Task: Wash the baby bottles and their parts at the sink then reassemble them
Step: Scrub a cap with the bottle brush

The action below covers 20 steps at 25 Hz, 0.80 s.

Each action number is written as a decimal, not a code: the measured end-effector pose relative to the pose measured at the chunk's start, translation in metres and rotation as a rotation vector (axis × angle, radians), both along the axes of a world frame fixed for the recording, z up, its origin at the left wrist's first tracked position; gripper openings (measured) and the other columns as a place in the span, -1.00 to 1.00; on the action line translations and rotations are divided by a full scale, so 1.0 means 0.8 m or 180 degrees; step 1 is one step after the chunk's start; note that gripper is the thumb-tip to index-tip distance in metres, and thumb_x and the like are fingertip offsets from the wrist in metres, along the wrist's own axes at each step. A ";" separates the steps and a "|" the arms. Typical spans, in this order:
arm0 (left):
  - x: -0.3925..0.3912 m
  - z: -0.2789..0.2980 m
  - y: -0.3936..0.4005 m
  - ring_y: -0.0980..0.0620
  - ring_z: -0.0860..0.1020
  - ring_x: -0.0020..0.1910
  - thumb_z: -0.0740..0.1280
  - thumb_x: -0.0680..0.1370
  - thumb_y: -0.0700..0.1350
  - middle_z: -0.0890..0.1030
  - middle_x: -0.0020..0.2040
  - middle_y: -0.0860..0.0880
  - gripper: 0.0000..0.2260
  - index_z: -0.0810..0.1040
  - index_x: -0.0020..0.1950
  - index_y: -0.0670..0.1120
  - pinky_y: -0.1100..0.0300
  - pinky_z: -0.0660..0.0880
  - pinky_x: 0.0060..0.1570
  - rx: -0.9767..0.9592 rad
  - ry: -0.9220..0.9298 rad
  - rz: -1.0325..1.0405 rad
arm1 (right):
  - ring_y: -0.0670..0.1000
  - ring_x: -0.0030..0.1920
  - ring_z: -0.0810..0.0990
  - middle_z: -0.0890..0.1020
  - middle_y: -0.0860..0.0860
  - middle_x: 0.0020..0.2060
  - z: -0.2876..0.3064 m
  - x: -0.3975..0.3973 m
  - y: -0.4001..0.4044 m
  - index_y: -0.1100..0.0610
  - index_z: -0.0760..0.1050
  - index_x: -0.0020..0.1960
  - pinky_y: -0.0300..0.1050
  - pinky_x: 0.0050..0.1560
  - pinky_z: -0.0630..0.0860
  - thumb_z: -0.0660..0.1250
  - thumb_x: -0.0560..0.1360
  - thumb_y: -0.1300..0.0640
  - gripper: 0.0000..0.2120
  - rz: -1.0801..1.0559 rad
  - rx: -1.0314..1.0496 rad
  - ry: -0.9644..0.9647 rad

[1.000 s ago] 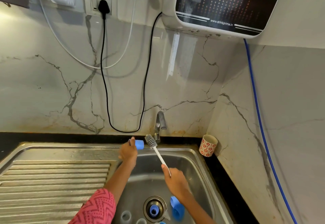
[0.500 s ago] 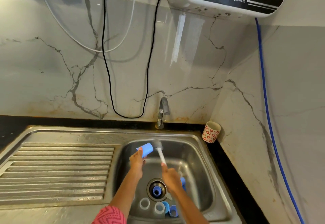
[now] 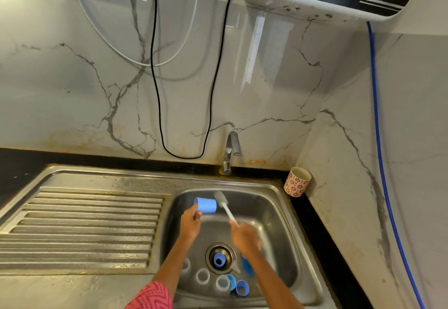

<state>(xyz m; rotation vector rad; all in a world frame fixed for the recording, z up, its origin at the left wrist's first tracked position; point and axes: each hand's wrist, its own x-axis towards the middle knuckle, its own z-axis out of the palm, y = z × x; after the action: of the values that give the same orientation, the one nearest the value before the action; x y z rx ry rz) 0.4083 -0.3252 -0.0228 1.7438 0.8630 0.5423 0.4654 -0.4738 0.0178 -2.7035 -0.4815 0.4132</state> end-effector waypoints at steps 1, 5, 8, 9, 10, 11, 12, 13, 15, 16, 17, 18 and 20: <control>-0.002 0.003 0.002 -0.01 0.49 -0.10 0.21 0.59 -0.29 0.59 -0.04 -0.24 -0.80 0.53 0.12 -0.35 0.25 0.39 -0.14 -0.0011 -0.0099 0.0055 | 0.11 0.15 0.55 0.60 0.13 0.13 0.003 0.013 -0.011 0.20 0.52 0.18 -0.08 0.11 0.45 -0.02 0.63 -0.16 -0.48 -0.0036 -0.0042 -0.0013; 0.000 0.003 0.019 -0.10 0.51 -0.09 0.18 0.60 -0.26 0.57 -0.01 -0.30 -0.77 0.50 0.17 -0.36 0.18 0.37 -0.12 0.0052 -0.0057 0.0225 | 0.06 -0.13 0.55 0.60 0.06 -0.18 0.016 0.025 -0.016 0.07 0.45 -0.26 -0.11 -0.11 0.46 -0.05 0.60 -0.23 -0.49 0.0318 -0.0126 -0.0142; 0.006 -0.010 0.012 -0.12 0.47 -0.16 0.19 0.60 -0.24 0.56 -0.05 -0.32 -0.82 0.54 0.04 -0.30 0.17 0.34 -0.20 -0.0151 0.0108 0.0165 | 0.09 -0.11 0.56 0.57 0.06 -0.25 0.013 -0.006 0.003 0.09 0.45 -0.28 -0.12 -0.18 0.45 -0.04 0.60 -0.24 -0.46 0.0661 -0.0187 -0.0082; 0.007 -0.010 0.009 -0.09 0.44 -0.19 0.19 0.60 -0.24 0.55 -0.10 -0.29 -0.85 0.53 -0.04 -0.27 0.17 0.32 -0.22 -0.0235 0.0076 0.0135 | 0.12 -0.01 0.58 0.62 0.09 -0.13 0.008 -0.015 0.008 0.14 0.54 -0.12 -0.12 -0.11 0.45 -0.04 0.60 -0.24 -0.44 0.0645 -0.0140 -0.0051; 0.007 -0.008 0.006 -0.08 0.43 -0.20 0.20 0.60 -0.24 0.53 -0.14 -0.26 -0.85 0.51 -0.09 -0.25 0.17 0.31 -0.21 -0.0277 0.0047 0.0118 | 0.14 0.09 0.57 0.62 0.11 0.00 0.003 -0.019 0.010 0.18 0.56 0.04 -0.11 -0.03 0.45 -0.05 0.61 -0.22 -0.43 0.0521 -0.0095 -0.0046; 0.007 -0.007 0.003 -0.10 0.44 -0.18 0.20 0.60 -0.24 0.53 -0.14 -0.24 -0.85 0.53 -0.08 -0.27 0.16 0.32 -0.19 -0.0246 0.0044 0.0117 | 0.14 0.14 0.55 0.61 0.11 0.08 0.000 -0.019 0.010 0.19 0.54 0.14 -0.11 0.04 0.44 -0.06 0.62 -0.21 -0.42 0.0416 -0.0068 -0.0028; 0.006 -0.007 0.001 -0.11 0.47 -0.15 0.21 0.59 -0.25 0.54 -0.12 -0.25 -0.84 0.55 -0.02 -0.30 0.17 0.33 -0.16 -0.0195 0.0029 0.0111 | 0.13 0.17 0.54 0.60 0.12 0.12 -0.002 -0.016 0.007 0.20 0.52 0.18 -0.11 0.07 0.43 -0.07 0.63 -0.19 -0.42 0.0286 -0.0061 0.0020; 0.004 -0.007 0.001 -0.11 0.50 -0.10 0.21 0.59 -0.25 0.57 -0.06 -0.26 -0.81 0.56 0.07 -0.32 0.18 0.34 -0.13 -0.0185 -0.0035 0.0140 | 0.12 0.17 0.55 0.60 0.13 0.13 -0.003 -0.010 0.004 0.20 0.52 0.18 -0.10 0.10 0.44 -0.07 0.63 -0.18 -0.43 0.0115 -0.0038 0.0109; 0.004 -0.003 0.006 -0.12 0.53 -0.04 0.20 0.59 -0.28 0.59 0.02 -0.28 -0.78 0.53 0.16 -0.34 0.19 0.35 -0.09 -0.0358 -0.0248 0.0301 | 0.09 0.06 0.58 0.63 0.07 -0.03 0.000 0.002 -0.005 0.14 0.55 -0.01 -0.07 0.08 0.49 -0.05 0.62 -0.19 -0.48 -0.0031 0.0021 0.0200; 0.005 0.000 0.012 -0.13 0.54 -0.05 0.19 0.60 -0.29 0.59 0.04 -0.29 -0.78 0.52 0.17 -0.35 0.17 0.36 -0.09 -0.0524 -0.0364 0.0426 | 0.06 -0.06 0.58 0.59 0.00 -0.19 0.001 0.005 -0.005 0.09 0.49 -0.18 -0.06 0.03 0.51 -0.05 0.61 -0.20 -0.50 0.0004 0.0048 0.0160; 0.007 0.001 0.018 -0.13 0.54 -0.08 0.18 0.60 -0.29 0.59 0.05 -0.30 -0.77 0.51 0.18 -0.35 0.15 0.39 -0.10 -0.0770 -0.0494 0.0582 | 0.04 -0.16 0.53 0.51 -0.04 -0.32 0.003 0.004 -0.001 0.06 0.40 -0.30 -0.05 -0.04 0.51 -0.05 0.61 -0.21 -0.50 0.0104 0.0063 0.0078; 0.008 0.005 0.023 -0.09 0.54 -0.13 0.17 0.60 -0.29 0.59 0.04 -0.27 -0.77 0.49 0.20 -0.35 0.14 0.42 -0.14 -0.1144 -0.0627 0.0711 | 0.03 -0.20 0.49 0.45 -0.05 -0.38 0.005 -0.001 0.004 0.06 0.34 -0.35 -0.06 -0.11 0.47 -0.05 0.61 -0.22 -0.49 0.0251 0.0024 0.0004; 0.009 0.011 0.021 0.00 0.53 -0.22 0.15 0.62 -0.25 0.58 -0.05 -0.19 -0.78 0.47 0.21 -0.28 0.15 0.46 -0.21 -0.1952 -0.0770 0.0740 | 0.06 -0.17 0.50 0.51 0.03 -0.29 0.002 -0.018 0.015 0.09 0.40 -0.29 -0.10 -0.16 0.38 -0.06 0.60 -0.24 -0.47 0.0512 -0.0060 -0.0049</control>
<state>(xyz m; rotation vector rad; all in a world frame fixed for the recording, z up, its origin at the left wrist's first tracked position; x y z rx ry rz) 0.4158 -0.3082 -0.0143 1.0081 0.9413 0.5537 0.4509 -0.4616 0.0198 -2.6974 -0.7060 0.4424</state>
